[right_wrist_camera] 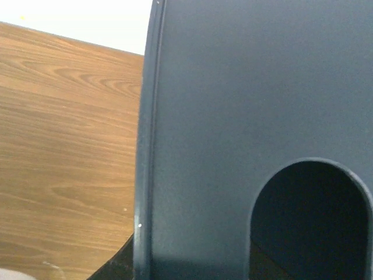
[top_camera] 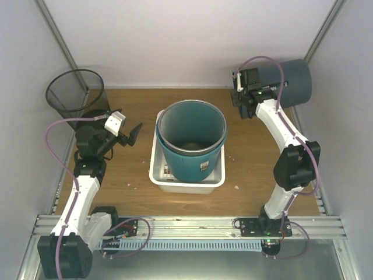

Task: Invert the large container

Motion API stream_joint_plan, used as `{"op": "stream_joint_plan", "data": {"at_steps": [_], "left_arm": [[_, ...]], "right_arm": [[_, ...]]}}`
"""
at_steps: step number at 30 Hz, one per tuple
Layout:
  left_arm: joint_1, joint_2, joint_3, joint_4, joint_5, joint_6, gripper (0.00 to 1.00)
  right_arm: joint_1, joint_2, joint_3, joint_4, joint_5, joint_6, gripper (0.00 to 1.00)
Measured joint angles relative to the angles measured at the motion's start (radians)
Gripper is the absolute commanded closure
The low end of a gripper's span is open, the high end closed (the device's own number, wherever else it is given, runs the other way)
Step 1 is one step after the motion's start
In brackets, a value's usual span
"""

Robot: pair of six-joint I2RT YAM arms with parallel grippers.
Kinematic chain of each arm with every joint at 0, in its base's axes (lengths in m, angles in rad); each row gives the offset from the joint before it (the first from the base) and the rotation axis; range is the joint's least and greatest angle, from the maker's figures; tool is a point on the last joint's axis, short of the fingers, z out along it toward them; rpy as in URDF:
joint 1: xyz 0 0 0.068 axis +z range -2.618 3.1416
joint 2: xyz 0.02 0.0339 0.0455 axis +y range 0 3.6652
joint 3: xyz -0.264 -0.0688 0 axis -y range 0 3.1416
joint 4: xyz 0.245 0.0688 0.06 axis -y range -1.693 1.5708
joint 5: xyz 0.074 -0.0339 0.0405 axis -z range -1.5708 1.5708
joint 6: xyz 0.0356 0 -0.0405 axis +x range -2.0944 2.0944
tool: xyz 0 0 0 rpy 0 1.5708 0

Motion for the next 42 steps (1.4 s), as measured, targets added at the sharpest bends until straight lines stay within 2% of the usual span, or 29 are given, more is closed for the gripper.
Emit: {"op": "stream_joint_plan", "data": {"at_steps": [9, 18, 35, 42], "left_arm": [[0.000, 0.000, -0.011, 0.009, 0.000, -0.003, 0.01], [0.000, 0.000, -0.023, 0.023, 0.000, -0.003, 0.01], [0.000, 0.040, -0.047, 0.077, 0.015, -0.037, 0.01], [0.000, 0.057, -0.047, 0.084, 0.016, -0.040, 0.01]], "right_arm": [[0.104, 0.067, -0.013, 0.073, 0.328, -0.157, 1.00], [0.106, 0.130, -0.116, 0.235, 0.578, -0.315, 1.00], [-0.003, 0.262, -0.145, 0.373, 0.655, -0.393, 0.99], [-0.012, 0.353, -0.130, 0.421, 0.694, -0.430, 1.00]]}}
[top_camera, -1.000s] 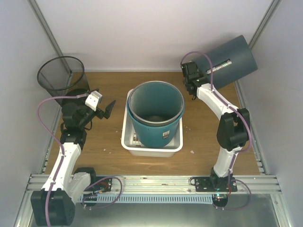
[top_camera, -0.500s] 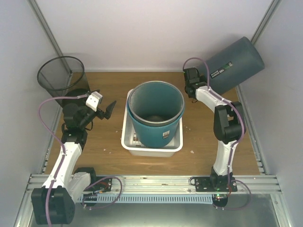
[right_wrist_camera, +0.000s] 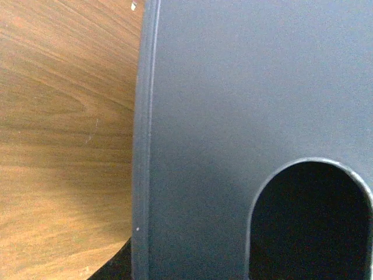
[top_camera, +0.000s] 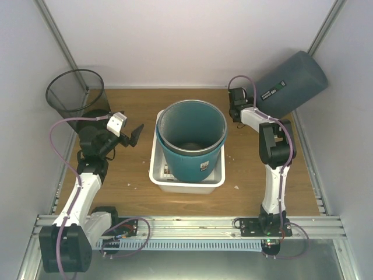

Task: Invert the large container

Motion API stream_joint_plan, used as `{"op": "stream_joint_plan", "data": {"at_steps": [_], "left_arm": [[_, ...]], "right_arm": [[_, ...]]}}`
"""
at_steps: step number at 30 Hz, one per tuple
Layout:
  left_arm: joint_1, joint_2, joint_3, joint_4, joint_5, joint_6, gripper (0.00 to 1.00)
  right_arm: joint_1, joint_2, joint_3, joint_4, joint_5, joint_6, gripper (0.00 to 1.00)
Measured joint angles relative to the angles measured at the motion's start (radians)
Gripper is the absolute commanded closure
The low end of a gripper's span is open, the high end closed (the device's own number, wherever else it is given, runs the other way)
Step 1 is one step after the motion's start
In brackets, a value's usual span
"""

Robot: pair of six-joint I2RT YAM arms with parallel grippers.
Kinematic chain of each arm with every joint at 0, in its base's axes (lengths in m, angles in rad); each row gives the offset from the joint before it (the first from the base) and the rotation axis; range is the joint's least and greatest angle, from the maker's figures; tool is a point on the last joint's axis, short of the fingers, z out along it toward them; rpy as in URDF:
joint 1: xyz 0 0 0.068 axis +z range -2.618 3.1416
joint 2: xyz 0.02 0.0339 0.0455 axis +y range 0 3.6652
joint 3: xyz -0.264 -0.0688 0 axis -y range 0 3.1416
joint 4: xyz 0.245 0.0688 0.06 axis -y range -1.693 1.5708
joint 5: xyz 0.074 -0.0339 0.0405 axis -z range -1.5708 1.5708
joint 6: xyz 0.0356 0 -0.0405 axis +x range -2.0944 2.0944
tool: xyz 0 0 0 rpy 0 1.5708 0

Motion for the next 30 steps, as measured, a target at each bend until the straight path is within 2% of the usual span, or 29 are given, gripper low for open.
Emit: {"op": "stream_joint_plan", "data": {"at_steps": [7, 11, 15, 16, 22, 30], "left_arm": [[0.000, 0.008, -0.009, 0.013, 0.002, 0.000, 0.01], [0.000, 0.012, -0.018, 0.017, 0.004, -0.001, 0.01], [0.000, 0.016, -0.022, 0.018, 0.008, -0.002, 0.01], [0.000, 0.016, -0.022, 0.019, 0.008, -0.002, 0.01], [0.000, 0.013, -0.023, 0.022, 0.010, -0.001, 0.01], [0.000, 0.000, -0.032, 0.022, 0.010, 0.008, 0.01]], "right_arm": [[0.002, 0.043, 0.034, 0.053, 0.024, -0.031, 0.99], [0.004, 0.064, 0.036, 0.066, 0.038, -0.038, 0.82], [0.014, 0.077, 0.036, 0.067, 0.050, -0.049, 0.44], [0.018, 0.077, 0.036, 0.064, 0.046, -0.044, 0.39], [0.027, 0.086, 0.061, 0.033, 0.032, -0.019, 0.30], [0.030, 0.111, 0.073, -0.062, -0.062, 0.035, 0.26]]}}
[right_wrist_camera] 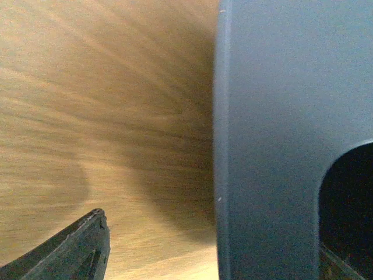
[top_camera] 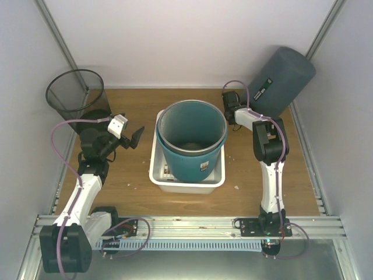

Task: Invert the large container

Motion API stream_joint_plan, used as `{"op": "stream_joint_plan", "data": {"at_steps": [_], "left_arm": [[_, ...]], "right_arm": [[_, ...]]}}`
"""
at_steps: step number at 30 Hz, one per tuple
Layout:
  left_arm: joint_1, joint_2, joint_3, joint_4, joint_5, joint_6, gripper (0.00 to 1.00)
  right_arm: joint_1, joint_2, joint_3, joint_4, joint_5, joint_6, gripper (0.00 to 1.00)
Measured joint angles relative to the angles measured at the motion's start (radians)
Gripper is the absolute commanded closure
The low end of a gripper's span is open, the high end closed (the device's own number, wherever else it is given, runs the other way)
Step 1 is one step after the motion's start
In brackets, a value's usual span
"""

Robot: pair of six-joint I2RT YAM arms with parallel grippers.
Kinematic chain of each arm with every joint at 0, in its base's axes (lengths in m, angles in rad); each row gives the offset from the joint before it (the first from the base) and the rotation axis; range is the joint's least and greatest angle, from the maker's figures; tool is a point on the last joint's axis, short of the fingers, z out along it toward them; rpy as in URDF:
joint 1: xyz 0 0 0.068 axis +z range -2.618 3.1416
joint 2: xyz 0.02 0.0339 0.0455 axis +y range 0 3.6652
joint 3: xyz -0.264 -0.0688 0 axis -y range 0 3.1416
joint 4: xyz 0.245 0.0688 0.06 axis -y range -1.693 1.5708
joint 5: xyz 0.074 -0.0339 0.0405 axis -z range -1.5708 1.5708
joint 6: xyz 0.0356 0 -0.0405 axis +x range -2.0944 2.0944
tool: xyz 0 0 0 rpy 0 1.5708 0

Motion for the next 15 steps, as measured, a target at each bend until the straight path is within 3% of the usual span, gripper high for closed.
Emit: {"op": "stream_joint_plan", "data": {"at_steps": [5, 15], "left_arm": [[0.000, -0.003, 0.000, 0.000, 0.001, 0.000, 0.01], [0.000, -0.016, 0.000, -0.009, 0.014, 0.018, 0.01]], "right_arm": [[0.015, 0.032, 0.025, -0.076, -0.082, 0.037, 0.25], [0.020, 0.021, 0.087, -0.214, -0.237, 0.136, 0.14]]}}
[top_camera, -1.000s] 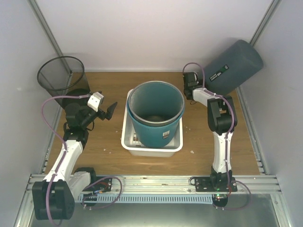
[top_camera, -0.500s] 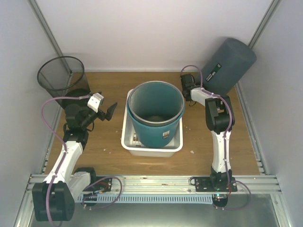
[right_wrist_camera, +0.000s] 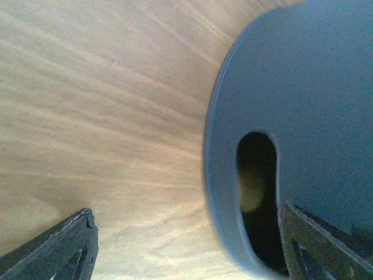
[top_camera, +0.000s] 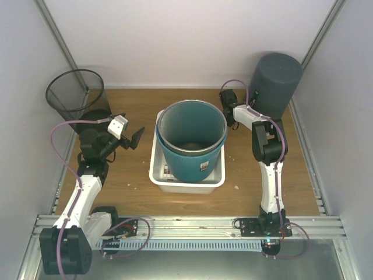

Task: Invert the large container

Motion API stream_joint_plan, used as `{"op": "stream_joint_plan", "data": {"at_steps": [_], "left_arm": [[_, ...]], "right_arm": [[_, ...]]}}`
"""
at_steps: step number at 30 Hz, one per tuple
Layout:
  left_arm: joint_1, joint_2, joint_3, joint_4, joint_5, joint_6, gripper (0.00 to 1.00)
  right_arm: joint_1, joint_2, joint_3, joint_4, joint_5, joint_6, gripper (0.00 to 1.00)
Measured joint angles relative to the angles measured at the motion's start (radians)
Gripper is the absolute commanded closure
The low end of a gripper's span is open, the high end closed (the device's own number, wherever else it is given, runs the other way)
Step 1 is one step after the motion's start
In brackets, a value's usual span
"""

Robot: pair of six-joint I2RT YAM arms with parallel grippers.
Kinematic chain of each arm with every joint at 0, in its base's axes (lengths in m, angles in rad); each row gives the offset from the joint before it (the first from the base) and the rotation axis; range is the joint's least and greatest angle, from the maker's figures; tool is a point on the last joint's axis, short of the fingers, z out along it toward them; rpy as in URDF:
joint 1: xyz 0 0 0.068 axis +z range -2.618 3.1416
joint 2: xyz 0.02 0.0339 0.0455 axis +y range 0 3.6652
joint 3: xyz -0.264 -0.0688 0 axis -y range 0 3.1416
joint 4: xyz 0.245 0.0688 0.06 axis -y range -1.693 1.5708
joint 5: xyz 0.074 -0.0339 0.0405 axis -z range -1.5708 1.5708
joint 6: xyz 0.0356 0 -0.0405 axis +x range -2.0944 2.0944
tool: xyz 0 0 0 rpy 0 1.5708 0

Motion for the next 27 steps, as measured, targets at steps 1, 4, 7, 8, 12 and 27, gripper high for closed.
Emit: {"op": "stream_joint_plan", "data": {"at_steps": [1, 4, 7, 8, 12, 27], "left_arm": [[0.000, -0.002, 0.000, 0.000, 0.001, 0.000, 0.01], [0.000, -0.004, 0.000, -0.004, 0.005, 0.000, 0.01], [0.000, -0.006, 0.000, -0.013, 0.005, 0.000, 0.01], [0.000, -0.008, 0.000, -0.018, 0.005, 0.000, 0.01], [0.000, -0.027, 0.001, -0.046, 0.005, 0.007, 0.01], [0.000, -0.193, 0.298, -0.333, -0.085, 0.193, 0.01]], "right_arm": [[0.002, -0.005, -0.004, -0.007, -0.002, 0.006, 0.13], [0.014, -0.015, -0.008, -0.040, -0.009, 0.028, 0.13], [0.019, -0.025, -0.009, -0.077, -0.028, 0.043, 0.13], [0.018, -0.027, -0.010, -0.086, -0.033, 0.047, 0.13], [-0.006, -0.038, -0.009, -0.114, -0.084, 0.067, 0.13], [-0.118, -0.285, -0.011, -0.278, -0.234, 0.231, 0.08]]}}
